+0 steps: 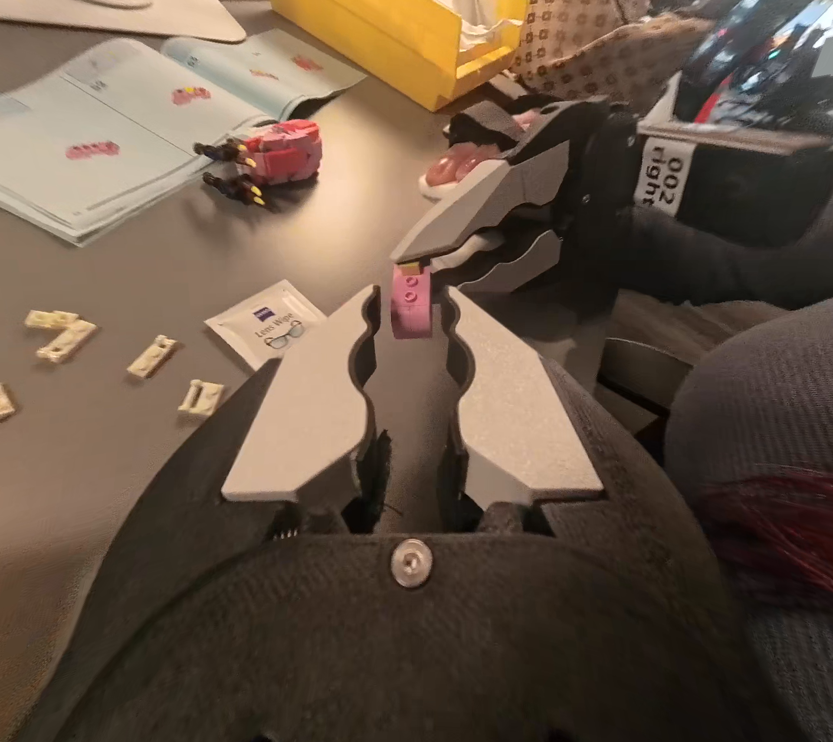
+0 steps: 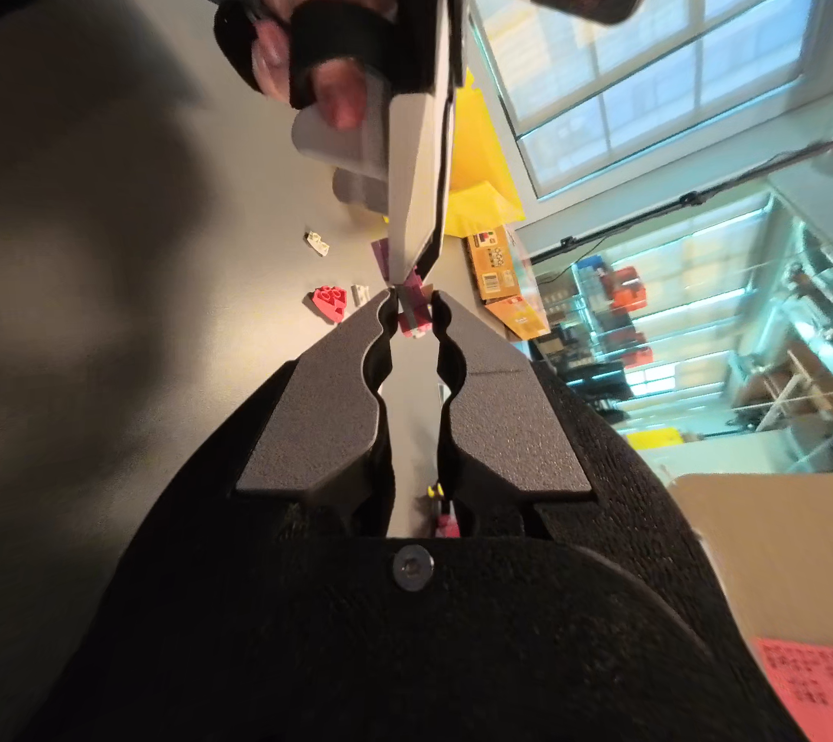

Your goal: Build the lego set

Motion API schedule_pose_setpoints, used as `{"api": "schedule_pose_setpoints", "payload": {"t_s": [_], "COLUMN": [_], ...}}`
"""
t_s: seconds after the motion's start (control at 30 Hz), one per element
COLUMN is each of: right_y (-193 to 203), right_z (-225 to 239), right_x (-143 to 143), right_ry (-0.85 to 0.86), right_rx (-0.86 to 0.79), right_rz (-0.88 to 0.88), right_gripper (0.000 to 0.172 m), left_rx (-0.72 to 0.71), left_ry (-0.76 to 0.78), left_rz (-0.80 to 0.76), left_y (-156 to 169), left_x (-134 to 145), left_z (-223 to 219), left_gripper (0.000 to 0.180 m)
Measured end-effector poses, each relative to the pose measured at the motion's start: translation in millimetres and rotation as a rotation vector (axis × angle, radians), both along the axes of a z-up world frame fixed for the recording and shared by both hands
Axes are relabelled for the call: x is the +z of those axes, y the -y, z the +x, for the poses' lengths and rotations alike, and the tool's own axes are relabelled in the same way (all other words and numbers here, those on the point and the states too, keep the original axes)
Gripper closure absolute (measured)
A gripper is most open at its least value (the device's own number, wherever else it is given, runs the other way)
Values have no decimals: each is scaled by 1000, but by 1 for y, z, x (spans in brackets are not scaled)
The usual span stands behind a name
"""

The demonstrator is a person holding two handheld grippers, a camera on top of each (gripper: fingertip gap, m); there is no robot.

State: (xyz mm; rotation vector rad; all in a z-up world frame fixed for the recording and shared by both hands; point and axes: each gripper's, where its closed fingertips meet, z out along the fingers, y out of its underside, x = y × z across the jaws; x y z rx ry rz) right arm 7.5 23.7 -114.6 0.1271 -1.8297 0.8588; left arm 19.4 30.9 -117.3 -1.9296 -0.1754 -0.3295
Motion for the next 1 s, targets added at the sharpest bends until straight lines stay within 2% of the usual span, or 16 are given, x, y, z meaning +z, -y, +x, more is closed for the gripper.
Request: {"api": "schedule_pose_setpoints", "payload": {"t_s": [0.1, 0.17, 0.2, 0.3, 0.33, 0.4, 0.5, 0.57, 0.63, 0.7, 0.77, 0.9, 1.0], "right_y": [1, 3, 3, -1, -5, -18, -61, -104, -161, -209, -245, -283, -286], "right_z": [2, 2, 1, -2, -2, -3, -14, -25, -33, -31, -25, -20, -22], "right_x": [-1, 0, 2, 5, 5, 9, 22, 43, 67, 78, 82, 77, 76], "right_ry": [-37, -96, -138, -190, -189, -211, -264, -314, -389, -408, -412, -401, -400], "right_rx": [9, 9, -1, -20, -18, -20, -112, -237, -432, -574, -675, -763, -771], "right_rz": [35, 50, 54, 60, 54, 52, -12, -175, -383, -567, -731, -908, -925], "right_gripper": [158, 158, 152, 109, 100, 96, 96, 101, 117, 133, 146, 148, 143], "left_rx": [-31, -48, -48, -35, -34, -29, -66, -123, -151, -194, -242, -295, -327], "left_ry": [71, 52, 34, -20, -24, -41, -80, -121, -224, -314, -314, -285, -296], "left_rz": [-3, -4, -7, -17, -11, -3, -6, -71, -188, -269, -280, -291, -293], "left_y": [-2, -1, 0, -1, -1, -3, -5, -7, -7, -7, -11, -14, -13], "left_x": [-2, -3, -2, -4, -4, -4, -10, -25, -47, -62, -67, -73, -76], "left_z": [4, 4, 3, -2, -2, -4, 2, 12, 16, 21, 30, 38, 42], "left_gripper": [164, 165, 164, 164, 164, 164, 164, 164, 164, 163, 164, 164, 163]}}
